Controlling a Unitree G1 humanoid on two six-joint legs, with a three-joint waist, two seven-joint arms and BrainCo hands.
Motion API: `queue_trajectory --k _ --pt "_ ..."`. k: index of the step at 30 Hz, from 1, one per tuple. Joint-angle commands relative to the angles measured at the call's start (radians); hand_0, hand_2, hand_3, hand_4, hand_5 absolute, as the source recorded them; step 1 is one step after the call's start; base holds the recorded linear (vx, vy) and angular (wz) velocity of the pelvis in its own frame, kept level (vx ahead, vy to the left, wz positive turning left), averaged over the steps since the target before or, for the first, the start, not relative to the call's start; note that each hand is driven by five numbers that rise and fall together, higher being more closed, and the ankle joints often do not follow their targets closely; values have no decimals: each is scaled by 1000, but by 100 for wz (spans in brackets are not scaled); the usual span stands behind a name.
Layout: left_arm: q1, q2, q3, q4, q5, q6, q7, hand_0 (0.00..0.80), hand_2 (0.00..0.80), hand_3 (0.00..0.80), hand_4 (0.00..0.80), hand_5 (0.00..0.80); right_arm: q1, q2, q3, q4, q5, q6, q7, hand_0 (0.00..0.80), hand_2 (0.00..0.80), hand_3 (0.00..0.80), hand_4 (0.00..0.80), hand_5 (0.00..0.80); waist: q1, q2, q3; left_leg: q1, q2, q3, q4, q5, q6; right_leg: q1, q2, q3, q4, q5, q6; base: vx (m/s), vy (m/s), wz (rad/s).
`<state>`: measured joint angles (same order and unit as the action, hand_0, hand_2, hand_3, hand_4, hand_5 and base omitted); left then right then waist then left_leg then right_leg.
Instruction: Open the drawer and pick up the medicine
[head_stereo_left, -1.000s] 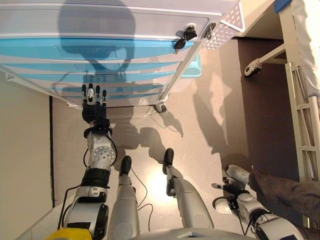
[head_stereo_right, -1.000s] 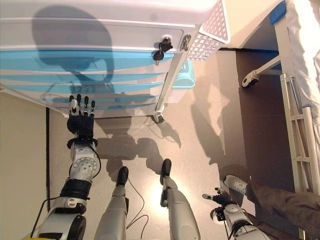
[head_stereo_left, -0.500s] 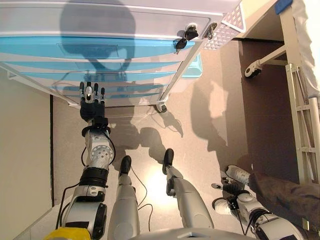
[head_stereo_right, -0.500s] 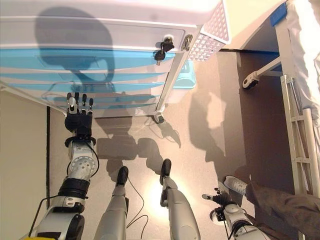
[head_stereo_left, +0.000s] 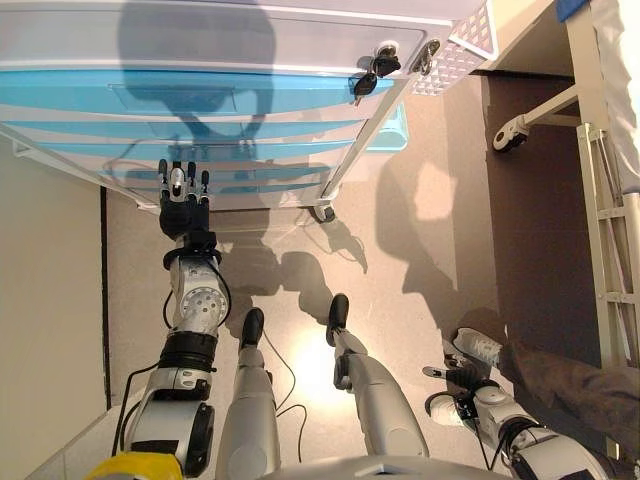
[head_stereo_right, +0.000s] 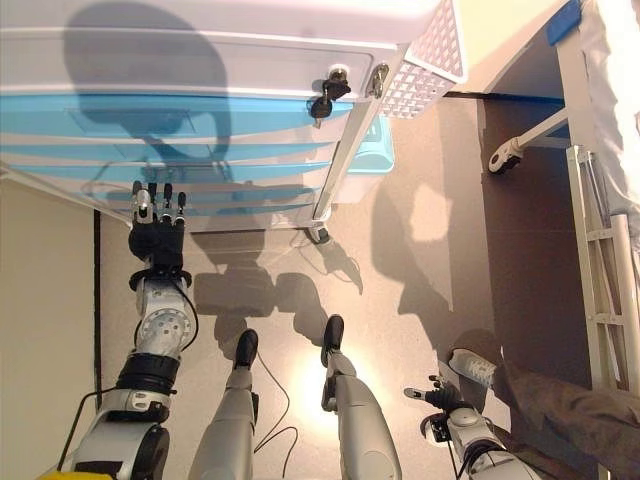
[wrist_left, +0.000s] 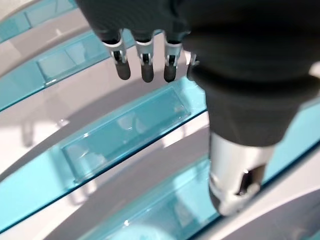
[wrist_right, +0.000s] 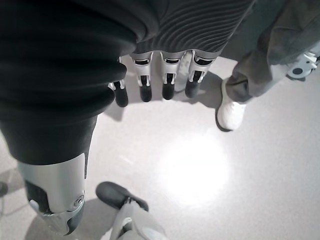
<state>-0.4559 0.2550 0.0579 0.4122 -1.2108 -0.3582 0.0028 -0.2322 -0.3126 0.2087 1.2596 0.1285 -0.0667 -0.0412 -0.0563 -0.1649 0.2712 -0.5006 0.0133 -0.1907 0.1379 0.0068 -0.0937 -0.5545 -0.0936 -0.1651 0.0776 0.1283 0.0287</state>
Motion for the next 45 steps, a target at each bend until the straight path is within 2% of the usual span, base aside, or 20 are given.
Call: queue_trajectory --k 1,7,20,33,45 --pt "-39 12 2 -2 22 -8 -20 0 0 0 0 0 41 -27 44 -8 -3 -5 -13 0 0 0 0 0 -15 7 -49 -86 -46 10 8 44 63 -14 -3 4 80 -58 71 0 0 0" --pt "-47 2 -8 50 24 2 -11 0 0 0 0 0 41 -25 44 -17 0 -6 -22 0 0 0 0 0 -23 3 -55 -88 -44 15 9 42 64 -17 -1 8 80 -57 70 1 -1 -1" --pt "-84 16 -20 70 43 6 -7 0 0 0 0 0 41 -34 47 -16 -3 -5 -25 0 0 0 0 0 -38 1 -67 -96 -41 21 16 37 64 -23 2 19 77 -50 70 1 -1 -1" --pt "-161 92 -33 41 70 -3 3 0 0 0 0 0 48 -48 52 -19 -7 -3 -15 0 0 0 0 0 -52 2 -83 -110 -43 28 25 32 65 -32 2 25 75 -43 72 0 0 -1" --pt "-179 118 -30 24 73 -8 -1 0 0 0 0 0 46 -51 58 -16 -10 -2 -5 0 0 0 0 0 -55 3 -91 -122 -43 30 31 29 65 -39 0 27 72 -37 74 0 0 0"
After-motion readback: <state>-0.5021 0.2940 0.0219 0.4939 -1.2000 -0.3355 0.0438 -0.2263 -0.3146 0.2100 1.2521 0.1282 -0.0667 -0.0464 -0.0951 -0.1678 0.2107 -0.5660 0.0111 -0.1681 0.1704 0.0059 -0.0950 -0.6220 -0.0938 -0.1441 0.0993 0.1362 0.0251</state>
